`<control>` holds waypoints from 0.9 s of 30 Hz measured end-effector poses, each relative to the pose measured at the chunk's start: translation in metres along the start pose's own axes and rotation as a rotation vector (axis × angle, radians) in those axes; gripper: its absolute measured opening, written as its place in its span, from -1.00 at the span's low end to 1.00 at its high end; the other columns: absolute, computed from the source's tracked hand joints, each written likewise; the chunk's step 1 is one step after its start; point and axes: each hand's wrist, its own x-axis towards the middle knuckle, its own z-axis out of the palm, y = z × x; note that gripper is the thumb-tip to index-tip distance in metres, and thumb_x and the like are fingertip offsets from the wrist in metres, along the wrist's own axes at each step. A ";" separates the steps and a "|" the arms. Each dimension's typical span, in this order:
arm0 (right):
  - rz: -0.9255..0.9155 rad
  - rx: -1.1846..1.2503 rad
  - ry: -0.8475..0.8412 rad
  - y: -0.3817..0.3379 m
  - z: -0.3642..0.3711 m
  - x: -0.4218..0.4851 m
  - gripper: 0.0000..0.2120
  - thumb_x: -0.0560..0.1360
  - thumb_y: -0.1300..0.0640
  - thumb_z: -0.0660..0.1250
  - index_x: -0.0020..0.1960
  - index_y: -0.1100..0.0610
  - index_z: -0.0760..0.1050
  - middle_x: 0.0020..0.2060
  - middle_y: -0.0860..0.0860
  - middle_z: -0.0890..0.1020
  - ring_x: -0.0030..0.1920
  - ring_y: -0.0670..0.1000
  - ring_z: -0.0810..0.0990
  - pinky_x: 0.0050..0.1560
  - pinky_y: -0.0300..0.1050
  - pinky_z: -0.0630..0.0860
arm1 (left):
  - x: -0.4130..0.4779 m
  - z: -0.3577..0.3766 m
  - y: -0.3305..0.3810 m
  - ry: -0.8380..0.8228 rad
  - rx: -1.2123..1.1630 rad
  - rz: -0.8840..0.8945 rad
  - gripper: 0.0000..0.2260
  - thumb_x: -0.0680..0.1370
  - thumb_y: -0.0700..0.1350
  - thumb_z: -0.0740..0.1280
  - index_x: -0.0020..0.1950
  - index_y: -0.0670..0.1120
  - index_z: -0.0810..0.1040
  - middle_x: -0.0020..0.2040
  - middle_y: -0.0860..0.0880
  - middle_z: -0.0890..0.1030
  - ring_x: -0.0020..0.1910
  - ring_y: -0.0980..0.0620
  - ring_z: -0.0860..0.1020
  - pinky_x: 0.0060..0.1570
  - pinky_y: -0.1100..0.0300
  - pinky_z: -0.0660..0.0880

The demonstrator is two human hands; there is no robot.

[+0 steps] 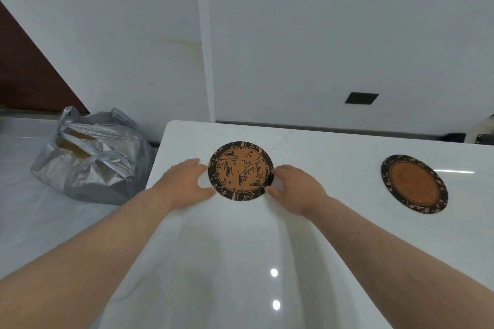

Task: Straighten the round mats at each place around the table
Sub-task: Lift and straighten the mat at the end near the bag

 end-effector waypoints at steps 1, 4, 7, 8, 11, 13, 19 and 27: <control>0.002 0.002 -0.004 0.001 -0.003 -0.005 -0.63 0.53 -0.11 0.22 0.26 0.03 0.47 0.17 0.02 0.57 0.17 0.07 0.51 0.09 -0.07 0.42 | -0.006 -0.002 -0.002 -0.004 -0.062 -0.019 -0.34 0.46 0.21 0.34 0.48 -0.02 0.28 0.53 -0.06 0.22 0.50 -0.03 0.15 0.45 0.05 0.11; 0.012 -0.017 0.000 0.004 -0.010 -0.015 -0.63 0.55 -0.07 0.21 0.30 0.03 0.46 0.22 0.00 0.58 0.22 0.07 0.51 0.16 -0.07 0.41 | -0.021 -0.008 -0.005 0.015 -0.206 -0.068 -0.49 0.48 0.07 0.39 0.39 -0.04 0.41 0.41 -0.02 0.41 0.37 0.01 0.36 0.34 0.15 0.26; -0.002 -0.048 -0.035 -0.001 -0.014 -0.021 -0.59 0.54 -0.08 0.19 0.35 0.02 0.43 0.29 -0.03 0.53 0.29 0.05 0.46 0.25 -0.06 0.39 | -0.031 -0.009 0.000 -0.024 -0.281 -0.101 -0.58 0.47 0.03 0.42 0.30 -0.02 0.49 0.31 0.00 0.50 0.23 0.04 0.46 0.19 0.21 0.34; -0.001 -0.056 -0.046 -0.002 -0.018 -0.021 -0.58 0.54 -0.09 0.19 0.35 0.02 0.42 0.30 -0.03 0.52 0.30 0.05 0.45 0.26 -0.05 0.39 | -0.032 -0.012 -0.001 -0.048 -0.263 -0.102 -0.58 0.47 0.03 0.41 0.30 -0.01 0.49 0.31 0.01 0.50 0.24 0.05 0.46 0.20 0.21 0.34; 0.002 -0.073 0.049 -0.020 -0.053 -0.093 -0.58 0.55 -0.09 0.19 0.36 0.02 0.42 0.30 -0.03 0.52 0.31 0.05 0.44 0.28 -0.03 0.39 | -0.103 -0.035 0.033 0.003 -0.201 -0.032 -0.58 0.50 0.03 0.38 0.33 -0.02 0.46 0.34 0.02 0.48 0.29 0.04 0.43 0.26 0.19 0.32; 0.009 -0.067 0.056 -0.017 -0.054 -0.095 -0.60 0.56 -0.07 0.17 0.35 0.02 0.42 0.28 -0.02 0.54 0.29 0.05 0.46 0.25 -0.02 0.42 | -0.104 -0.037 0.035 0.016 -0.211 -0.028 -0.58 0.50 0.05 0.37 0.33 0.00 0.46 0.34 0.04 0.47 0.29 0.06 0.43 0.23 0.22 0.32; 0.046 -0.043 0.019 -0.015 -0.050 -0.115 -0.61 0.55 -0.06 0.18 0.35 0.01 0.41 0.27 -0.03 0.54 0.28 0.04 0.46 0.21 -0.03 0.43 | -0.121 -0.022 0.035 -0.006 -0.227 -0.042 -0.59 0.49 0.10 0.36 0.31 0.07 0.46 0.33 0.08 0.47 0.25 0.11 0.43 0.19 0.24 0.32; 0.155 -0.047 0.015 -0.015 -0.050 -0.219 -0.56 0.54 -0.07 0.19 0.39 0.01 0.36 0.30 -0.02 0.49 0.29 0.04 0.43 0.21 -0.04 0.42 | -0.195 0.000 0.058 -0.024 -0.141 0.051 -0.56 0.51 0.12 0.33 0.37 0.08 0.41 0.41 0.09 0.39 0.36 0.11 0.37 0.23 0.27 0.27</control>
